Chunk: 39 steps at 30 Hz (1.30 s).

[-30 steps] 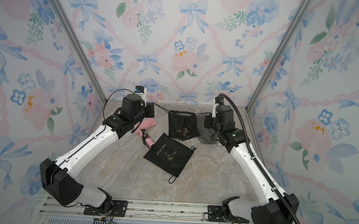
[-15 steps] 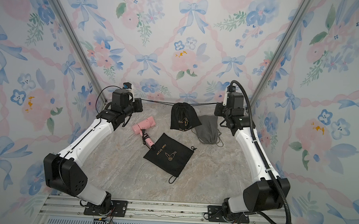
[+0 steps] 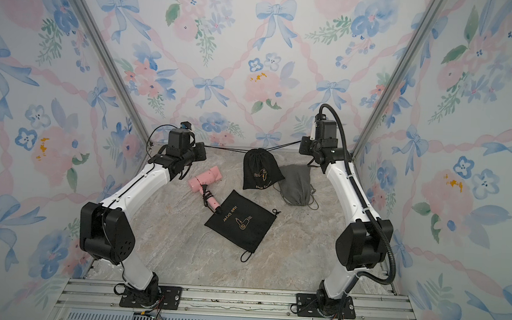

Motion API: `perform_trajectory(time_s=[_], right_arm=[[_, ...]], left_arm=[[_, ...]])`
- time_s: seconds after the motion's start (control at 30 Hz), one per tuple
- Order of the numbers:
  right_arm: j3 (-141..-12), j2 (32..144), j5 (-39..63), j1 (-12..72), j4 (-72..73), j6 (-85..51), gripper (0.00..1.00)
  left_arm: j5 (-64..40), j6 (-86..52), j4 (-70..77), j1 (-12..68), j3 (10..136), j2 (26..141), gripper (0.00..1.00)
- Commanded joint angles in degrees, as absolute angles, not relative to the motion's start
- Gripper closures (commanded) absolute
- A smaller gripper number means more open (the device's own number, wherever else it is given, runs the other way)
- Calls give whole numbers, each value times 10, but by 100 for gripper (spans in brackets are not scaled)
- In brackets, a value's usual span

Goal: Pack away hair dryers
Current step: Pull the drawstrings on both sides of the drawstring bag, then place the drawstrings on both sides at the center of the board.

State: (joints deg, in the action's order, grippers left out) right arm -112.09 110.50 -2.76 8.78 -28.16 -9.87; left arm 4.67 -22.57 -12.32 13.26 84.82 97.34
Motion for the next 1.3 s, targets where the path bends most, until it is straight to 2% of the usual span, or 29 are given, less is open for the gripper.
perform_trajectory(time_s=[0.0, 0.37, 0.5, 0.63, 0.77, 1.0, 1.27], right_arm=[[-1190, 1149, -52, 61, -282, -115, 100], [-1455, 1328, 4, 71, -317, -138, 100], [-1455, 1351, 21, 78, -283, -145, 100], [-1400, 1336, 28, 83, -251, -148, 100], [-1271, 1270, 25, 89, -193, -144, 100], [-1015, 1125, 12, 88, -74, -159, 100], [-865, 1058, 23, 91, -41, -178, 100]], left_arm=[[104, -225, -112, 106, 895, 991, 100], [58, -237, -112, 107, 1053, 1104, 100], [49, -234, -112, 107, 1082, 1134, 100], [44, -233, -112, 107, 1080, 1137, 100], [34, -241, -112, 108, 1047, 1114, 100], [32, -256, -103, 122, 939, 1042, 100], [32, -279, -65, 140, 792, 962, 100]])
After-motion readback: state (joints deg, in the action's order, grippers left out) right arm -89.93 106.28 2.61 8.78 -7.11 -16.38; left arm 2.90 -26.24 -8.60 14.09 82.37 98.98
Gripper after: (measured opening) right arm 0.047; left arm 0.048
